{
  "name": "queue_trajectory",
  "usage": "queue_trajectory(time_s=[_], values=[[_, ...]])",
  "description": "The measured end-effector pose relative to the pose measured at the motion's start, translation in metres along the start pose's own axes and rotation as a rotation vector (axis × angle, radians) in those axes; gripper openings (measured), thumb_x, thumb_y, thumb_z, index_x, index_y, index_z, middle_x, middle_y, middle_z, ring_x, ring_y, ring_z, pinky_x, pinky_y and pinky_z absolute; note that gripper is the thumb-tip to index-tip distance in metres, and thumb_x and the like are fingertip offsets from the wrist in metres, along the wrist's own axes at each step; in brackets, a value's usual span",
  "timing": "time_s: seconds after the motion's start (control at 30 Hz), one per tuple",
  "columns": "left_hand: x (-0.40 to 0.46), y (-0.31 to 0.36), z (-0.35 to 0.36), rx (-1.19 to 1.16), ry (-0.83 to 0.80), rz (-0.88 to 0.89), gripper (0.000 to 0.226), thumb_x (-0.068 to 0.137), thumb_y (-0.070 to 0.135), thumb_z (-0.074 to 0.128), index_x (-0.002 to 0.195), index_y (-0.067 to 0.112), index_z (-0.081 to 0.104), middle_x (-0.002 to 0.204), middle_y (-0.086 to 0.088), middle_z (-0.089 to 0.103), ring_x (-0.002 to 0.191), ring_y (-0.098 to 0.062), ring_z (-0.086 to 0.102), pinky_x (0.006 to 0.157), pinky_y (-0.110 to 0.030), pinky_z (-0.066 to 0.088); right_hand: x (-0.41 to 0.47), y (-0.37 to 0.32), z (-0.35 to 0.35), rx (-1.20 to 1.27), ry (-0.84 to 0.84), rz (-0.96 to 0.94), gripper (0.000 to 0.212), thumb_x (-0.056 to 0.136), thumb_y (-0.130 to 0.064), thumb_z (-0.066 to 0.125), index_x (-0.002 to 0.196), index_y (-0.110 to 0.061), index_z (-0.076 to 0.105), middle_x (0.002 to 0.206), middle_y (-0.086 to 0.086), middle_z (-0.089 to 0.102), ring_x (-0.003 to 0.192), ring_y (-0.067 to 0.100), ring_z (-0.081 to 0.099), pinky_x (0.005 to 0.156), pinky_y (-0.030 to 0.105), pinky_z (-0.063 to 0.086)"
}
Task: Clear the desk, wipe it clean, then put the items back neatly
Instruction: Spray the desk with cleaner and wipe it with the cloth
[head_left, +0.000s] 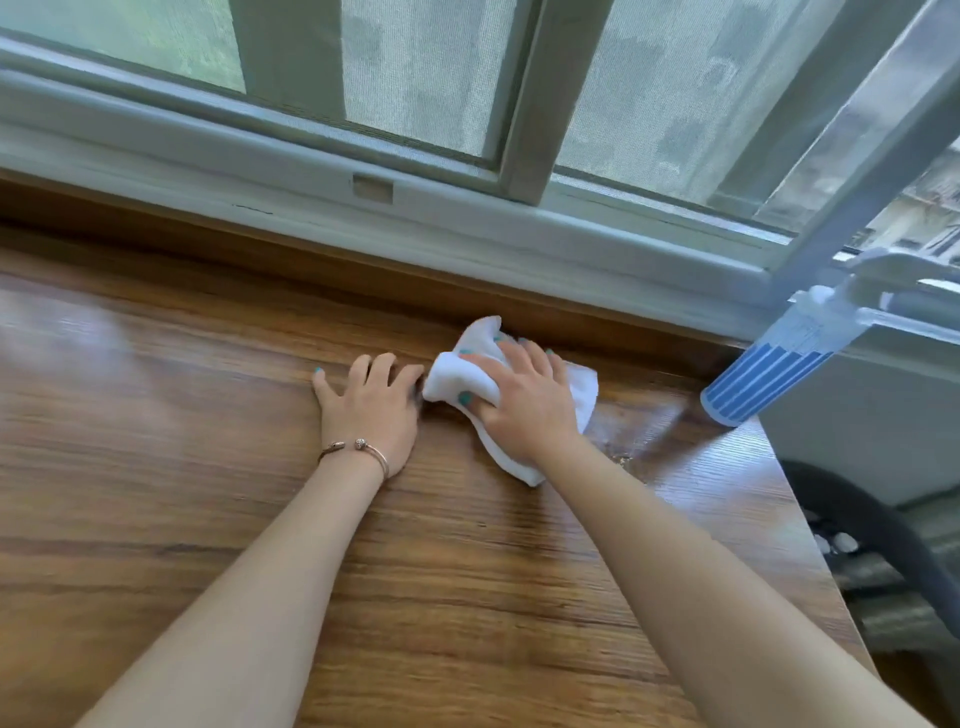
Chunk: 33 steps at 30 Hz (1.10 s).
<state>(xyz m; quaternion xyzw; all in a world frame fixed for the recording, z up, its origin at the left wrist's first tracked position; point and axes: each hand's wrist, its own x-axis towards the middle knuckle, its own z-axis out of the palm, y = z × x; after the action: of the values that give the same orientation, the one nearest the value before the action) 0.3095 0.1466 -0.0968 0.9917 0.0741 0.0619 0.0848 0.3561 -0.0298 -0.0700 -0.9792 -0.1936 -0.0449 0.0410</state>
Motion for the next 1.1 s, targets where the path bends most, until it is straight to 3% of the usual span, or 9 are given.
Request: queue_trajectory(time_s=[0.3,0.53,0.73,0.83,0.93,1.1], values=[[-0.006,-0.004,0.0,-0.082,0.076,0.008,0.035,0.097,0.04,0.034,0.128,0.036,0.051,0.136,0.006,0.043,0.131,-0.019,0.03,0.107,-0.063,0.018,0.015,0.002,-0.001,0.008,-0.023,0.049,0.046,0.095,-0.056,0.043,0.14,-0.047,0.042,0.145,-0.002,0.034,0.128,0.027,0.034,0.107,0.043,0.027],[-0.002,0.004,-0.009,-0.096,0.08,0.012,0.031,0.095,0.037,0.036,0.119,0.032,0.056,0.126,0.0,0.046,0.124,-0.025,0.035,0.106,-0.065,0.02,-0.126,0.021,-0.022,0.07,-0.045,0.017,0.047,0.089,-0.063,0.051,0.135,-0.055,0.044,0.135,-0.005,0.04,0.12,0.024,0.035,0.095,0.042,0.026],[-0.003,0.01,-0.016,0.016,0.054,0.042,0.031,0.098,0.03,0.035,0.124,0.024,0.051,0.128,-0.007,0.048,0.124,-0.029,0.039,0.105,-0.061,0.026,-0.234,0.025,-0.02,0.047,0.125,0.043,0.05,0.078,-0.063,0.05,0.127,-0.051,0.047,0.123,0.0,0.054,0.107,0.023,0.041,0.082,0.046,0.04],[-0.004,0.031,-0.018,0.036,0.016,0.035,0.035,0.093,0.014,0.042,0.128,0.017,0.045,0.13,-0.009,0.045,0.125,-0.029,0.038,0.108,-0.06,0.025,-0.215,0.03,-0.019,0.023,0.097,0.053,0.052,0.076,-0.056,0.048,0.128,-0.053,0.046,0.122,-0.001,0.053,0.105,0.026,0.047,0.08,0.043,0.036],[-0.016,0.064,-0.014,-0.14,0.02,0.037,0.033,0.09,0.016,0.046,0.124,0.016,0.046,0.128,-0.008,0.046,0.122,-0.029,0.041,0.105,-0.053,0.031,-0.175,0.043,-0.018,0.005,0.042,0.13,0.052,0.077,-0.054,0.047,0.129,-0.054,0.048,0.128,-0.002,0.049,0.112,0.028,0.046,0.086,0.044,0.033],[-0.05,0.118,0.013,-0.344,0.125,0.036,0.024,0.085,0.018,0.056,0.109,0.017,0.057,0.112,-0.006,0.053,0.114,-0.029,0.047,0.109,-0.052,0.027,-0.066,0.076,-0.012,-0.097,0.045,0.256,0.048,0.089,-0.047,0.051,0.136,-0.049,0.043,0.129,0.001,0.046,0.115,0.03,0.044,0.091,0.044,0.034]])
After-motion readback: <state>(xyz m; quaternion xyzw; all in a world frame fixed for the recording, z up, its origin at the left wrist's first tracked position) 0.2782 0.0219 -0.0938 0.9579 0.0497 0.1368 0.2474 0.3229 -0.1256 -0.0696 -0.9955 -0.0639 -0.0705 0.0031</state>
